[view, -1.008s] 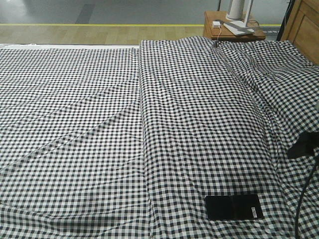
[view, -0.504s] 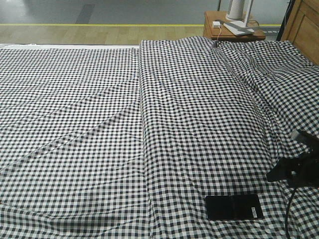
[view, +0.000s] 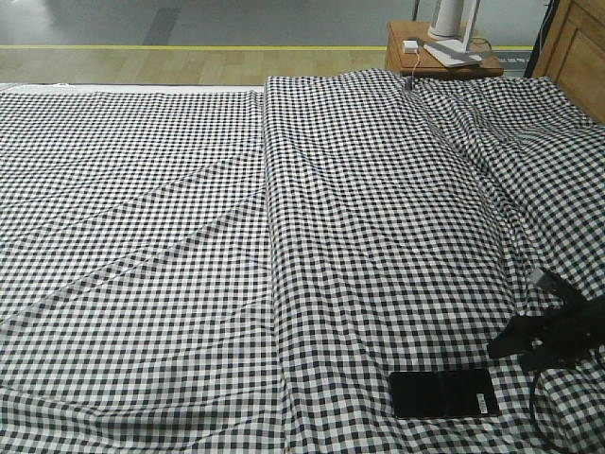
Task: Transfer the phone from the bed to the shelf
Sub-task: 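Lower the right gripper toward the black phone on the sheet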
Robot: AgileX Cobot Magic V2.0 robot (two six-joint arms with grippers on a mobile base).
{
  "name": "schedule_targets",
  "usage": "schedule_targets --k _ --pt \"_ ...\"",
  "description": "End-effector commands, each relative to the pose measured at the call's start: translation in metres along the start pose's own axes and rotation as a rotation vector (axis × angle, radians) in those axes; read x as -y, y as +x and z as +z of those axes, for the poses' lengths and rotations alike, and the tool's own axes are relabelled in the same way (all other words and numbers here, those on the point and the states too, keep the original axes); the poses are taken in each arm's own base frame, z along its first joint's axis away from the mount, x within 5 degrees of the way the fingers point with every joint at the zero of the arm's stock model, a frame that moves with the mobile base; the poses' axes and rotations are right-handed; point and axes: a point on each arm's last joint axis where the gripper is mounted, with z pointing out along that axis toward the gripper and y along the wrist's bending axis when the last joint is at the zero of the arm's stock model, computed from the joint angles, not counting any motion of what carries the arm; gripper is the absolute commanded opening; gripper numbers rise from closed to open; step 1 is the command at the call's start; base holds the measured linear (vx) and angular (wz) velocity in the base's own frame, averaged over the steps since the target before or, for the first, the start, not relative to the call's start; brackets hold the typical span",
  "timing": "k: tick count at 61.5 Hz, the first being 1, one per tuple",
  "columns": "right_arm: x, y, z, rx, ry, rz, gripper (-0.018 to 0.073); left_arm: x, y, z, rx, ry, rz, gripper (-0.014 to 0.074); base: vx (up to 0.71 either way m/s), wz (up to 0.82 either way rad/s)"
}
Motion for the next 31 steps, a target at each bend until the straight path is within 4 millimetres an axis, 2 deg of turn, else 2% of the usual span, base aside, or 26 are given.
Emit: schedule_targets --k 1,31 --pt "-0.009 -0.011 -0.015 0.029 -0.040 -0.030 0.0594 -0.001 -0.006 0.000 0.077 -0.010 -0.013 0.0001 0.00 0.00" --pt "0.016 -0.010 0.018 0.005 -0.077 -0.017 0.0594 -0.001 -0.006 0.000 0.077 -0.010 -0.013 0.0001 0.00 0.00"
